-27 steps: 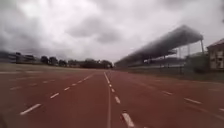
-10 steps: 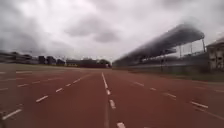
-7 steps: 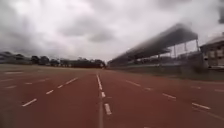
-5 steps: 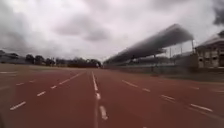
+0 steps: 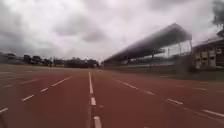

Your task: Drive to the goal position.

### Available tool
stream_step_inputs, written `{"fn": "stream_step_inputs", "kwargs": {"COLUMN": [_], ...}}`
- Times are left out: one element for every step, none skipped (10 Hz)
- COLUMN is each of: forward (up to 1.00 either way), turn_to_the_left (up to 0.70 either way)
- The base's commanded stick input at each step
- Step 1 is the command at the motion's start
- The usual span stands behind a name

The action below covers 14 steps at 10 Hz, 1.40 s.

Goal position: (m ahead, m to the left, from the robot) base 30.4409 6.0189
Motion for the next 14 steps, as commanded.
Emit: {"fn": "stream_step_inputs", "kwargs": {"forward": [0.7, 0.7, 0.7, 0.7, 0.7, 0.7, 0.7, 0.7, 0.7, 0.7, 0.7, 0.7, 0.7, 0.7], "turn_to_the_left": [0.0, 0.0, 0.0, 0.0, 0.0, 0.0, 0.0, 0.0, 0.0, 0.0, 0.0, 0.0, 0.0, 0.0]}}
